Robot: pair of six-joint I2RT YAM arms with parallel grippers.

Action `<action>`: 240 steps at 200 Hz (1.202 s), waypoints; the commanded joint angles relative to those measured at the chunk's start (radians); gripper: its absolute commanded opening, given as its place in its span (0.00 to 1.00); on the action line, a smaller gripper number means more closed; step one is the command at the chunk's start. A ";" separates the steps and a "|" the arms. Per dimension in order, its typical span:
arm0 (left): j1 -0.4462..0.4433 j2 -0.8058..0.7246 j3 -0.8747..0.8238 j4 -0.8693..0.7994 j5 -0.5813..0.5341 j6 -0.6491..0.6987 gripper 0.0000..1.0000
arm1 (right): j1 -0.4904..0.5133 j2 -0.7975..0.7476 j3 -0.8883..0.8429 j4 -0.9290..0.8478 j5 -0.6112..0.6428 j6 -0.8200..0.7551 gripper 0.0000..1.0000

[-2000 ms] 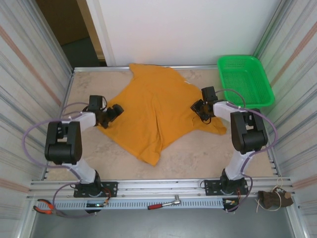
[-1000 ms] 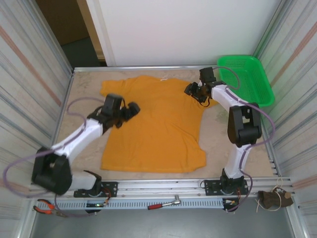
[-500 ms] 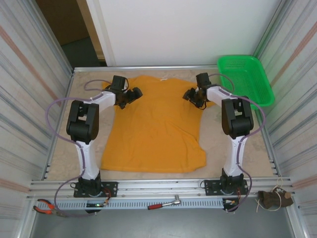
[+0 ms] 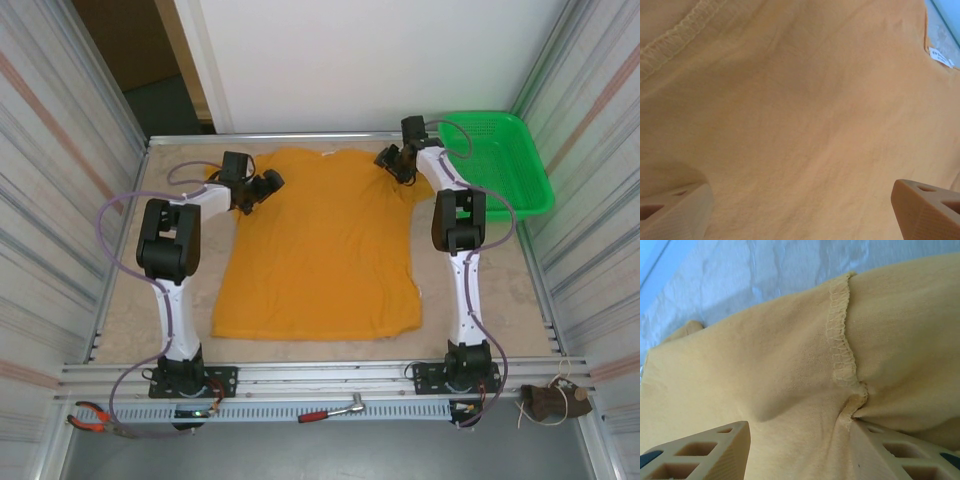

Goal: Fold the inside-out t-shirt

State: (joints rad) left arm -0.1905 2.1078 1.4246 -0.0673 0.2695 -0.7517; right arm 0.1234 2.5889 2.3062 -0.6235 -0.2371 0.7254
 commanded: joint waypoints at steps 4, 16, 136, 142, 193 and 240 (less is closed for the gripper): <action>0.008 0.021 -0.013 0.018 -0.009 -0.032 0.93 | -0.013 0.091 0.128 -0.118 0.005 0.013 0.54; 0.009 0.018 -0.009 0.029 -0.012 -0.032 0.93 | -0.019 0.097 0.147 -0.101 -0.037 0.005 0.53; 0.101 0.047 0.036 0.006 -0.140 -0.066 0.94 | 0.125 -0.561 -0.514 0.120 -0.060 -0.087 0.53; 0.107 0.032 0.020 0.018 -0.141 -0.066 0.94 | 0.138 -0.612 -0.583 0.143 -0.060 -0.079 0.54; 0.107 -0.210 -0.063 0.074 0.012 0.017 0.95 | 0.298 -1.028 -1.132 0.241 0.061 0.033 0.54; -0.016 -0.562 -0.233 -0.183 0.000 0.191 0.96 | 0.479 -1.386 -1.533 0.193 0.248 0.247 0.55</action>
State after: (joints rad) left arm -0.1341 1.7279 1.3006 -0.1059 0.2543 -0.6842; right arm 0.5488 1.3460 0.8883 -0.3965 -0.1307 0.8204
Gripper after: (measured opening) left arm 0.959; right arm 0.546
